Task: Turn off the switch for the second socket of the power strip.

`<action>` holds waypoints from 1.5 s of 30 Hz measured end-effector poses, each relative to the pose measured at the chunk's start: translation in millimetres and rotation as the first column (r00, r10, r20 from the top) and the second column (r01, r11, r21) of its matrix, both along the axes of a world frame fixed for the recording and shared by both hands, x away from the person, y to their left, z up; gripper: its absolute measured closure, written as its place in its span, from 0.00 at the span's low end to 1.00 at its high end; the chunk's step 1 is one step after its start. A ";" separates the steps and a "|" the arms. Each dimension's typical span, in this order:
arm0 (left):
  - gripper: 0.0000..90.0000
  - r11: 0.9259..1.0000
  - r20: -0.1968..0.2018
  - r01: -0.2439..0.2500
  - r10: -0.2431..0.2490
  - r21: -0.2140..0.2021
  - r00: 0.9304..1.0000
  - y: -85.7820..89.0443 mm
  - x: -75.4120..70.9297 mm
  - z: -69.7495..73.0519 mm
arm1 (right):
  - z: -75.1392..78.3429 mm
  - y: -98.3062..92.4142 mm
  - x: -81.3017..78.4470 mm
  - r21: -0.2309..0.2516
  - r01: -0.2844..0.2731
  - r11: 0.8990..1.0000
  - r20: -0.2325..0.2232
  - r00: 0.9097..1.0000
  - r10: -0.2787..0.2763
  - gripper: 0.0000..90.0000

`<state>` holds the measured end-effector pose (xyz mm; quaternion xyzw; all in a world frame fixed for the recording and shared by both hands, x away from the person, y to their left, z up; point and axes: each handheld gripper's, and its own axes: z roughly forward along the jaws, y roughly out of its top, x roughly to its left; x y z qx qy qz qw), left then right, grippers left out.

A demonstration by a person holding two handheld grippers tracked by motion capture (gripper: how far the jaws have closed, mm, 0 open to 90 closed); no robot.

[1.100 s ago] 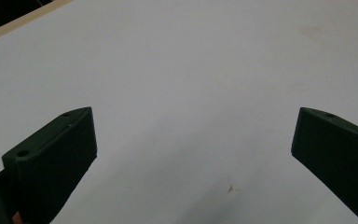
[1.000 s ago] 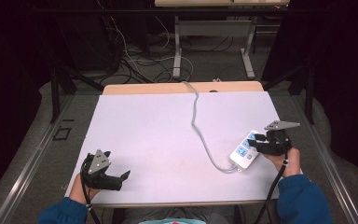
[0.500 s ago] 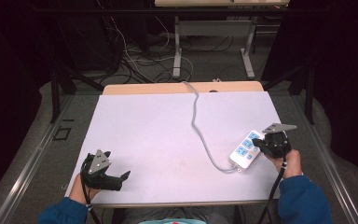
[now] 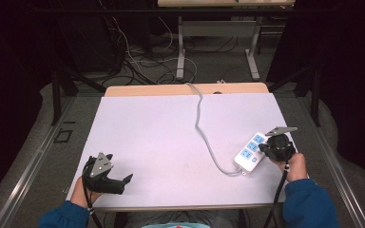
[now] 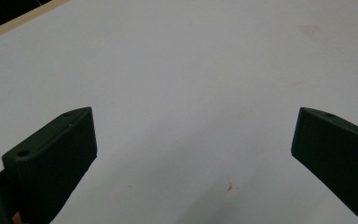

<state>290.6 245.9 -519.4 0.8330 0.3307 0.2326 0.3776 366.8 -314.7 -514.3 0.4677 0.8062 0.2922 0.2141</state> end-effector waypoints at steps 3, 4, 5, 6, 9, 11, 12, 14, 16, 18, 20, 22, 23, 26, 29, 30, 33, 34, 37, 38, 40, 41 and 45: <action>0.00 1.000 0.000 -0.002 0.002 0.004 1.000 0.2 0.0 0.1 | -1.2 0.7 0.5 -0.008 -0.001 1.000 -0.011 1.000 0.001 1.00; 0.00 1.000 -0.004 -0.003 0.003 -0.002 1.000 -0.3 -0.1 -0.3 | -1.4 0.2 0.8 -0.016 -0.010 1.000 -0.009 1.000 0.009 1.00; 0.00 1.000 -0.007 -0.004 0.004 -0.002 1.000 -0.4 -0.2 -0.4 | -1.9 0.2 1.0 -0.022 -0.007 1.000 -0.012 1.000 0.007 1.00; 0.00 1.000 -0.008 -0.004 0.004 0.000 1.000 -0.4 -0.3 -0.2 | -2.2 0.1 1.1 -0.020 -0.010 1.000 -0.015 1.000 0.010 1.00; 0.00 1.000 -0.005 -0.003 0.003 -0.004 1.000 -0.6 -0.2 -0.6 | -3.8 1.1 1.5 -0.023 0.002 1.000 -0.021 1.000 -0.003 1.00; 0.00 1.000 -0.005 -0.004 0.004 -0.004 1.000 -0.6 -0.1 -0.7 | -4.4 0.7 2.1 -0.028 -0.007 1.000 -0.025 1.000 0.006 1.00; 0.00 1.000 -0.007 -0.003 0.003 -0.002 1.000 -0.5 -0.2 -0.6 | -4.4 0.7 2.1 -0.028 -0.007 1.000 -0.025 1.000 0.006 1.00; 0.00 1.000 -0.005 -0.003 0.003 -0.004 1.000 -0.6 -0.2 -0.8 | -5.6 0.9 2.7 -0.034 -0.007 0.999 -0.025 1.000 0.007 1.00; 0.00 1.000 -0.006 -0.002 0.002 -0.003 1.000 -0.6 -0.2 -0.7 | -5.5 1.1 2.5 -0.033 -0.006 0.999 -0.027 1.000 0.006 1.00; 0.00 1.000 -0.009 -0.003 0.003 -0.002 1.000 -0.6 -0.3 -0.5 | -5.6 0.9 2.7 -0.030 -0.009 1.000 -0.028 1.000 0.008 1.00; 0.00 1.000 -0.006 -0.001 0.001 -0.002 1.000 -0.7 -0.2 -0.7 | -5.7 -0.8 3.8 -0.011 -0.025 1.000 -0.037 0.999 0.025 1.00; 0.00 1.000 -0.006 -0.004 0.004 -0.002 1.000 -0.8 -0.3 -0.9 | -5.7 -0.5 3.8 -0.014 -0.023 1.000 -0.037 0.999 0.022 1.00; 0.00 1.000 -0.006 -0.005 0.005 -0.001 1.000 -0.8 -0.3 -0.8 | -5.3 0.3 3.2 -0.025 -0.016 1.000 -0.034 0.999 0.015 1.00; 0.00 1.000 -0.006 -0.004 0.004 -0.002 1.000 -0.8 -0.4 -0.8 | -5.6 3.7 2.0 -0.036 -0.010 0.999 -0.036 0.999 0.009 1.00; 0.00 1.000 -0.006 -0.004 0.004 -0.001 1.000 -0.7 -0.4 -0.8 | -6.1 3.1 2.4 -0.024 0.002 1.000 -0.039 0.999 -0.003 1.00; 0.00 1.000 -0.006 -0.004 0.004 -0.001 1.000 -0.7 -0.4 -0.8 | -6.1 3.1 2.1 -0.022 0.011 1.000 -0.038 0.999 -0.012 1.00; 0.00 1.000 -0.005 -0.004 0.004 0.002 1.000 -0.8 -0.3 -0.8 | -6.1 2.5 2.3 -0.014 0.011 1.000 -0.044 0.999 -0.012 1.00; 0.00 1.000 -0.005 -0.004 0.004 0.002 1.000 -0.9 -0.3 -0.8 | -6.2 1.9 2.3 -0.014 0.004 1.000 -0.041 0.999 -0.005 1.00; 0.00 1.000 -0.004 -0.005 0.005 0.002 1.000 -1.0 -0.4 -0.9 | -6.6 1.3 2.5 -0.007 0.003 1.000 -0.042 0.999 -0.003 1.00; 0.00 1.000 -0.004 -0.005 0.005 0.002 1.000 -1.0 -0.4 -0.9 | -6.7 0.9 2.5 -0.004 0.005 1.000 -0.041 0.999 -0.005 1.00; 0.00 1.000 -0.005 -0.003 0.003 0.001 1.000 -0.9 -0.3 -0.9 | -6.8 -0.1 2.9 0.007 0.008 1.000 -0.046 0.999 -0.008 1.00; 0.00 1.000 -0.005 -0.004 0.004 0.002 1.000 -0.9 -0.3 -0.9 | -6.8 -0.6 2.9 0.010 0.008 1.000 -0.045 0.999 -0.007 1.00; 0.00 1.000 -0.001 -0.003 0.003 0.007 1.000 -0.7 -0.1 -0.7 | -6.6 -0.1 2.7 0.018 0.018 1.000 -0.053 0.998 -0.017 1.00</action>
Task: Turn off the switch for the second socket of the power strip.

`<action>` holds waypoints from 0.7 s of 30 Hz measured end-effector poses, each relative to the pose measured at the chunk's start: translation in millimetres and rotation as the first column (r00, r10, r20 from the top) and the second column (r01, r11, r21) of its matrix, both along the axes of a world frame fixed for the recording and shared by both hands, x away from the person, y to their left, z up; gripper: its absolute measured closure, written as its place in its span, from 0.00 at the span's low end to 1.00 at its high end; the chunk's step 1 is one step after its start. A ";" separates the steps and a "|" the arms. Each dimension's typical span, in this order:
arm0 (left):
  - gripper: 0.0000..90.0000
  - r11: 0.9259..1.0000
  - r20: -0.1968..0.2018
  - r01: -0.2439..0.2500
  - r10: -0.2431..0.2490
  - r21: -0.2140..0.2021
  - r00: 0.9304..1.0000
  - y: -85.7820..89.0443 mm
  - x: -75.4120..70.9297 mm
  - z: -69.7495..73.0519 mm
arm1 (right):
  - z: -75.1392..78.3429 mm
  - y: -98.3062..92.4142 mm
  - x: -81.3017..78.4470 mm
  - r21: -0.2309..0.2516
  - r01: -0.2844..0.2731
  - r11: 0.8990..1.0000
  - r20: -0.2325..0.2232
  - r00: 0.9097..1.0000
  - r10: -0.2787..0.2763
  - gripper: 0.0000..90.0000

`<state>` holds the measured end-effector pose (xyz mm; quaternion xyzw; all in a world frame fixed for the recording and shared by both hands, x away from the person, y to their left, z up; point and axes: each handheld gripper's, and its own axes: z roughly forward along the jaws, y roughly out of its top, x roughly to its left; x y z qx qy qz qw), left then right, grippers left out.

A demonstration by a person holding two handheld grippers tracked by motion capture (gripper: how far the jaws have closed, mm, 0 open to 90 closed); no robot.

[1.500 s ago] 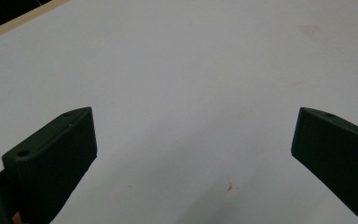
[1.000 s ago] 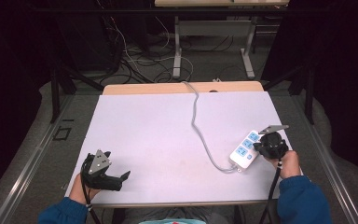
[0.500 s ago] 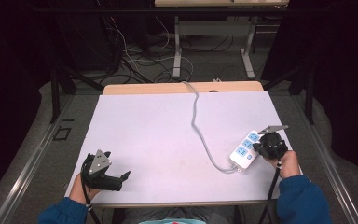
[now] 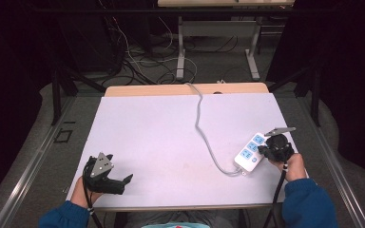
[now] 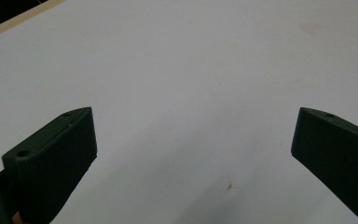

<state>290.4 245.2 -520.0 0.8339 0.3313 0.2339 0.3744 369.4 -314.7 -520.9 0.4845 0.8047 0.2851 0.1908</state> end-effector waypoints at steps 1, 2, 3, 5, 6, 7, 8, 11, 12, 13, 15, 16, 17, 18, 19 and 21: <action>0.00 1.000 0.000 0.000 0.000 0.000 1.000 0.0 0.0 0.0 | -0.2 0.1 0.1 0.001 0.004 1.000 0.000 1.000 -0.004 1.00; 0.00 1.000 -0.003 -0.002 0.002 -0.004 1.000 -0.3 -0.2 -0.2 | -0.3 -0.4 0.4 0.002 0.000 1.000 0.000 1.000 0.000 1.00; 0.00 1.000 0.000 0.001 -0.001 0.000 1.000 0.0 0.0 0.0 | -0.4 -0.6 0.4 0.002 0.000 1.000 0.003 1.000 0.000 1.00; 0.00 1.000 0.004 -0.002 0.002 0.003 1.000 0.1 0.2 0.0 | -0.2 -0.1 0.3 -0.001 0.002 1.000 -0.001 1.000 -0.002 1.00; 0.00 1.000 0.003 0.000 0.000 0.003 1.000 0.1 0.2 0.0 | -0.2 -0.1 0.3 -0.001 0.002 1.000 -0.001 1.000 -0.002 1.00; 0.00 1.000 -0.004 -0.001 0.001 -0.004 1.000 -0.3 -0.2 -0.2 | -0.2 -0.1 0.3 0.000 0.001 1.000 -0.001 1.000 -0.001 1.00; 0.00 1.000 0.001 -0.002 0.002 0.001 1.000 -0.1 0.0 -0.1 | -0.2 -0.4 0.4 0.002 -0.001 1.000 -0.002 1.000 0.001 1.00; 0.00 1.000 0.004 -0.002 0.002 0.004 1.000 -0.1 0.0 0.0 | -0.2 -0.1 0.1 0.002 0.003 1.000 -0.003 1.000 -0.003 1.00; 0.00 1.000 0.004 -0.002 0.002 0.004 1.000 -0.1 0.0 0.1 | -0.2 0.0 0.1 0.001 0.004 1.000 -0.002 1.000 -0.004 1.00; 0.00 1.000 0.004 -0.002 0.002 0.004 1.000 -0.1 0.0 0.1 | -0.2 0.1 0.1 0.001 0.005 1.000 -0.003 1.000 -0.005 1.00; 0.00 1.000 0.004 -0.002 0.002 0.004 1.000 0.0 0.0 0.1 | -0.4 -0.3 0.4 0.004 0.004 1.000 -0.003 1.000 -0.004 1.00; 0.00 1.000 0.003 -0.002 0.002 0.005 1.000 0.0 0.0 0.2 | -0.4 -0.4 0.4 0.004 0.004 1.000 -0.003 1.000 -0.004 1.00; 0.00 1.000 0.001 -0.002 0.002 0.006 1.000 0.0 0.0 0.3 | -0.4 -0.2 0.4 0.004 0.005 1.000 -0.004 1.000 -0.005 1.00; 0.00 1.000 0.005 -0.003 0.003 0.004 1.000 -0.1 0.0 0.0 | -0.3 -0.2 0.4 0.004 0.005 1.000 -0.004 1.000 -0.005 1.00; 0.00 1.000 0.004 -0.002 0.002 0.004 1.000 -0.1 0.0 0.1 | -0.3 0.0 0.3 0.003 0.006 1.000 -0.005 1.000 -0.006 1.00; 0.00 1.000 0.004 -0.002 0.002 0.004 1.000 -0.1 0.1 0.1 | -0.3 0.0 0.4 0.003 0.006 1.000 -0.005 1.000 -0.006 1.00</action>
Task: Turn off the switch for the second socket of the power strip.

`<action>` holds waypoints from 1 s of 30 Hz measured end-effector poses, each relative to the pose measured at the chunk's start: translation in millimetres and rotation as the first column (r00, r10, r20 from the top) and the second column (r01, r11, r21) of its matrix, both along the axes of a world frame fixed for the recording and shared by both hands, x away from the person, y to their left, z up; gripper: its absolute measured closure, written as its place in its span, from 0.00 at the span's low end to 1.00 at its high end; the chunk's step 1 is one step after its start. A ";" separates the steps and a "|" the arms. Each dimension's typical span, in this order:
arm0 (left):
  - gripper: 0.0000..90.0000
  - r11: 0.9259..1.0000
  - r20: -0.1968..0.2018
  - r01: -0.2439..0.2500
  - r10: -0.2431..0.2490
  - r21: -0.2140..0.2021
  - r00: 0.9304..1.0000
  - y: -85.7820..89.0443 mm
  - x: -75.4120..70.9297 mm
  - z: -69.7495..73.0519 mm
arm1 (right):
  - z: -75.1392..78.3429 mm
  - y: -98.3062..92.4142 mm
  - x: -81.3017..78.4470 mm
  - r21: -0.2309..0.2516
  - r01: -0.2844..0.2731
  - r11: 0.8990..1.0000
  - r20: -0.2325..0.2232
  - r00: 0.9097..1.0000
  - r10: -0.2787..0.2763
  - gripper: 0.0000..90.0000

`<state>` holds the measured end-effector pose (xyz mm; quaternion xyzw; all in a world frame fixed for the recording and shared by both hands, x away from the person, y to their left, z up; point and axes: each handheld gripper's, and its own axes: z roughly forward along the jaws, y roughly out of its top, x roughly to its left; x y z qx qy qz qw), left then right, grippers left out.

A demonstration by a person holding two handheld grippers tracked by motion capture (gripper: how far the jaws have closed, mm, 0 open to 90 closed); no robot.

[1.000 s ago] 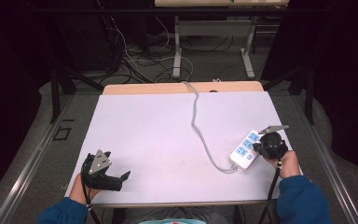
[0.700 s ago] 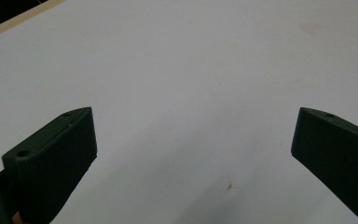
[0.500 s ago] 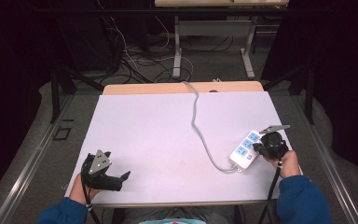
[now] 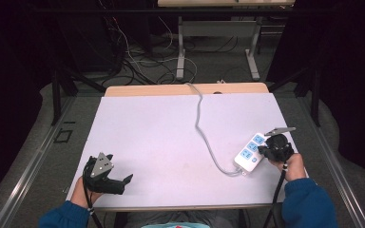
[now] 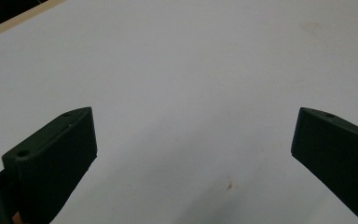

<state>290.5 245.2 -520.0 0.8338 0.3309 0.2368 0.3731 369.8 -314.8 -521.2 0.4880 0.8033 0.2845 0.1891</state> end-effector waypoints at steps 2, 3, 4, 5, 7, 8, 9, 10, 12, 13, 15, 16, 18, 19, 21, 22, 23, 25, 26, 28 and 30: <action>0.00 1.000 -0.004 0.001 -0.001 0.004 1.000 0.1 -0.1 0.3 | 0.2 0.2 -0.1 -0.002 0.002 1.000 -0.001 1.000 -0.002 1.00; 0.00 1.000 -0.004 0.002 -0.002 0.004 1.000 0.0 -0.1 0.4 | 0.1 0.6 -0.2 -0.008 0.004 1.000 0.002 1.000 -0.004 1.00; 0.00 1.000 -0.001 0.001 -0.001 0.002 1.000 -0.1 -0.1 0.0 | 0.2 0.9 -0.1 -0.010 0.002 1.000 0.001 1.000 -0.002 1.00; 0.00 1.000 0.000 0.001 -0.001 0.001 1.000 -0.1 -0.1 0.0 | 0.4 1.4 -0.1 -0.012 0.003 1.000 -0.003 1.000 -0.003 1.00; 0.00 1.000 0.000 0.000 0.000 0.001 1.000 0.0 -0.1 0.0 | 0.4 2.1 -0.1 -0.010 0.006 1.000 -0.003 1.000 -0.006 1.00; 0.00 1.000 0.000 0.000 0.000 0.001 1.000 -0.1 -0.1 0.1 | 0.4 2.1 0.0 -0.010 0.007 1.000 -0.003 1.000 -0.007 1.00; 0.00 1.000 0.000 0.001 -0.001 0.001 1.000 -0.1 -0.1 0.0 | 0.3 1.9 0.1 -0.014 0.002 1.000 -0.001 1.000 -0.002 1.00; 0.00 1.000 0.000 0.001 -0.001 0.001 1.000 -0.1 -0.2 0.0 | 0.3 2.1 0.1 -0.014 0.004 1.000 0.001 1.000 -0.004 1.00; 0.00 1.000 0.000 0.000 0.000 0.001 1.000 -0.1 -0.1 0.0 | 0.4 2.2 0.1 -0.015 0.004 1.000 -0.003 1.000 -0.004 1.00; 0.00 1.000 -0.005 0.000 0.000 -0.005 1.000 -0.3 -0.4 -0.2 | 0.2 1.9 0.2 -0.016 0.004 1.000 0.002 1.000 -0.004 1.00; 0.00 1.000 -0.007 0.000 0.000 -0.007 1.000 -0.4 -0.5 -0.2 | 0.1 1.9 0.2 -0.007 0.010 1.000 -0.006 1.000 -0.010 1.00; 0.00 1.000 -0.007 0.000 0.000 -0.006 1.000 -0.3 -0.5 -0.2 | 0.0 1.7 0.2 -0.008 0.008 1.000 -0.006 1.000 -0.008 1.00; 0.00 1.000 -0.006 0.001 -0.001 -0.007 1.000 -0.3 -0.5 -0.2 | 0.0 1.9 -0.3 -0.013 0.010 1.000 -0.004 1.000 -0.010 1.00; 0.00 1.000 -0.009 0.003 -0.003 -0.005 1.000 -0.1 -0.6 0.2 | -0.2 1.7 -0.4 -0.011 0.007 1.000 0.001 1.000 -0.007 1.00; 0.00 1.000 -0.009 0.002 -0.002 -0.006 1.000 -0.1 -0.7 0.3 | -0.7 1.5 -0.5 -0.010 0.006 1.000 0.005 1.000 -0.006 1.00; 0.00 1.000 -0.009 0.002 -0.002 -0.006 1.000 -0.1 -0.7 0.3 | -0.6 1.1 -0.6 -0.014 0.002 1.000 0.005 1.000 -0.002 1.00; 0.00 1.000 -0.010 0.002 -0.002 -0.003 1.000 0.0 -0.8 0.4 | -0.6 1.7 -0.7 -0.009 0.008 1.000 0.001 1.000 -0.008 1.00; 0.00 1.000 -0.005 0.000 0.000 0.001 1.000 0.1 -0.7 0.6 | -0.7 1.2 -0.5 -0.014 0.002 1.000 0.002 1.000 -0.002 1.00; 0.00 1.000 -0.006 0.001 -0.001 0.000 1.000 0.1 -0.7 0.6 | -0.8 1.6 -0.8 -0.013 0.008 1.000 -0.005 1.000 -0.008 1.00; 0.00 1.000 -0.006 0.000 0.000 0.000 1.000 0.1 -0.8 0.6 | -0.9 2.1 -0.8 -0.018 0.007 1.000 -0.003 1.000 -0.007 1.00; 0.00 1.000 -0.006 0.001 -0.001 0.001 1.000 0.2 -0.7 0.6 | -1.2 1.5 -0.6 -0.014 0.003 1.000 0.003 1.000 -0.003 1.00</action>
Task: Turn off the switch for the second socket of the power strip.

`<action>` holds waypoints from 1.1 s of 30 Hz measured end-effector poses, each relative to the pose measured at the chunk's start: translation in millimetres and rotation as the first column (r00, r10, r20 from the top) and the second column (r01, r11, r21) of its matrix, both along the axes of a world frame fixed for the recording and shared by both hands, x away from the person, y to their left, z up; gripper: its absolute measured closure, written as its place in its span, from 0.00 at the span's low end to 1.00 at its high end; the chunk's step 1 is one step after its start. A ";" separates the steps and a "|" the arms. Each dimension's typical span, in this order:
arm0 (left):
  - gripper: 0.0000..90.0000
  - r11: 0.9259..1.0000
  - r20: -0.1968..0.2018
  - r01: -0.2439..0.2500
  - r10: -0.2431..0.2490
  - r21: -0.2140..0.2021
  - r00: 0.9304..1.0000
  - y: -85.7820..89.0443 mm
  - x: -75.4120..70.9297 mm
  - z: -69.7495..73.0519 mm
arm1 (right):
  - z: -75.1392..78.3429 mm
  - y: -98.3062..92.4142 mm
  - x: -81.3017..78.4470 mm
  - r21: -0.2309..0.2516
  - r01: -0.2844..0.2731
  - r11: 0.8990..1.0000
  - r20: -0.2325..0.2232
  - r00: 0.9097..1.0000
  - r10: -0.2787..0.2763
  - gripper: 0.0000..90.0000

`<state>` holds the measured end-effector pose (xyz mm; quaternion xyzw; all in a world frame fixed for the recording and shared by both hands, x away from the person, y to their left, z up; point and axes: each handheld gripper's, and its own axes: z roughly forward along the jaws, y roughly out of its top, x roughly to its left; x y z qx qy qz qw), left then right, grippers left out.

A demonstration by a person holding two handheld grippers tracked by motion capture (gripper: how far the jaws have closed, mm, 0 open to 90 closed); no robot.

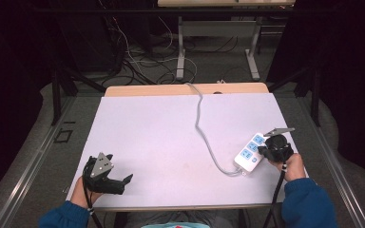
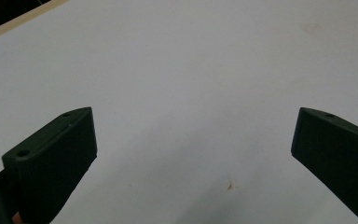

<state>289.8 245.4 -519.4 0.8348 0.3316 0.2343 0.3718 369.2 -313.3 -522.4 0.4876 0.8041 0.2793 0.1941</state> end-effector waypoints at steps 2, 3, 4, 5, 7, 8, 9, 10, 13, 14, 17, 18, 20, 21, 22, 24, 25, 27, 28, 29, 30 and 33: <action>0.00 1.000 0.000 -0.001 0.001 -0.002 1.000 -0.1 -0.2 -0.1 | -0.2 -0.4 0.0 -0.001 -0.002 1.000 0.002 1.000 0.002 1.00; 0.00 1.000 0.000 -0.001 0.001 -0.002 1.000 -0.1 -0.2 0.0 | -0.2 -0.3 0.0 -0.001 -0.002 1.000 0.002 1.000 0.002 1.00; 0.00 1.000 0.000 0.000 0.000 -0.001 1.000 0.0 -0.1 0.0 | -0.2 -0.2 0.0 -0.002 -0.002 1.000 0.002 1.000 0.002 1.00; 0.00 1.000 0.000 -0.001 0.001 -0.002 1.000 -0.1 -0.1 -0.1 | -0.2 -0.3 -0.1 -0.002 -0.002 1.000 0.003 1.000 0.002 1.00; 0.00 1.000 0.000 -0.001 0.001 -0.001 1.000 -0.2 -0.1 -0.1 | -0.3 -0.5 0.1 -0.002 -0.006 1.000 0.005 1.000 0.006 1.00; 0.00 1.000 0.000 -0.001 0.001 -0.001 1.000 -0.3 -0.1 -0.1 | -0.3 -0.6 0.1 -0.002 -0.005 1.000 0.005 1.000 0.005 1.00; 0.00 1.000 0.000 -0.001 0.001 -0.001 1.000 -0.3 -0.1 -0.1 | -0.3 -0.5 0.1 -0.002 -0.005 1.000 0.005 1.000 0.005 1.00; 0.00 1.000 0.000 -0.001 0.001 -0.001 1.000 -0.3 0.0 -0.1 | -0.2 -0.2 -0.2 0.002 0.001 1.000 0.002 1.000 -0.001 1.00; 0.00 1.000 0.005 -0.002 0.002 -0.002 1.000 -0.5 0.1 -0.4 | -0.3 -0.2 -0.3 0.002 -0.002 1.000 0.007 1.000 0.002 1.00; 0.00 1.000 0.001 -0.001 0.001 -0.007 1.000 -0.8 0.0 -0.7 | -0.4 -0.7 0.1 -0.003 -0.009 1.000 0.011 1.000 0.009 1.00; 0.00 1.000 0.001 -0.001 0.001 -0.008 1.000 -0.7 0.2 -0.7 | -0.4 -0.2 -0.3 0.001 -0.001 1.000 0.007 1.000 0.001 1.00; 0.00 1.000 0.001 -0.001 0.001 -0.007 1.000 -0.6 0.2 -0.7 | -0.4 -0.4 -0.3 0.003 -0.002 1.000 0.008 1.000 0.002 1.00; 0.00 1.000 0.001 -0.001 0.001 -0.007 1.000 -0.7 0.2 -0.7 | -0.4 -0.7 -0.4 0.002 -0.001 1.000 0.007 1.000 0.001 1.00; 0.00 1.000 0.001 -0.001 0.001 -0.008 1.000 -0.7 0.2 -0.7 | -0.6 -0.9 -0.2 0.006 -0.005 1.000 0.008 1.000 0.005 1.00; 0.00 1.000 0.001 -0.001 0.001 -0.007 1.000 -0.7 0.2 -0.7 | -0.7 -1.1 -0.3 0.008 -0.004 1.000 0.008 1.000 0.004 1.00; 0.00 1.000 0.001 -0.002 0.002 -0.006 1.000 -0.7 0.0 -0.7 | -0.8 -1.3 -0.2 0.012 -0.002 1.000 0.011 1.000 0.002 1.00; 0.00 1.000 0.001 -0.001 0.001 -0.007 1.000 -0.7 0.0 -0.7 | -0.8 -1.3 -0.3 0.017 0.001 1.000 0.009 1.000 -0.001 1.00; 0.00 1.000 0.002 -0.002 0.002 -0.007 1.000 -0.6 0.2 -0.8 | -0.8 -1.3 -0.5 0.017 0.003 1.000 0.009 1.000 -0.003 1.00; 0.00 1.000 0.001 -0.001 0.001 -0.007 1.000 -0.6 0.2 -0.8 | -0.8 -1.3 -0.5 0.018 0.003 1.000 0.008 1.000 -0.003 1.00; 0.00 1.000 0.001 -0.001 0.001 -0.007 1.000 -0.6 0.2 -0.8 | -0.8 -1.4 -0.5 0.017 0.003 1.000 0.008 1.000 -0.003 1.00; 0.00 1.000 0.000 0.000 0.000 -0.007 1.000 -0.5 0.1 -0.7 | -0.8 -1.3 -0.5 0.017 0.004 1.000 0.009 1.000 -0.004 1.00; 0.00 1.000 0.001 0.000 0.000 0.000 1.000 -0.1 0.1 -0.1 | -0.9 -2.0 -0.5 0.019 -0.001 1.000 0.008 1.000 0.000 1.00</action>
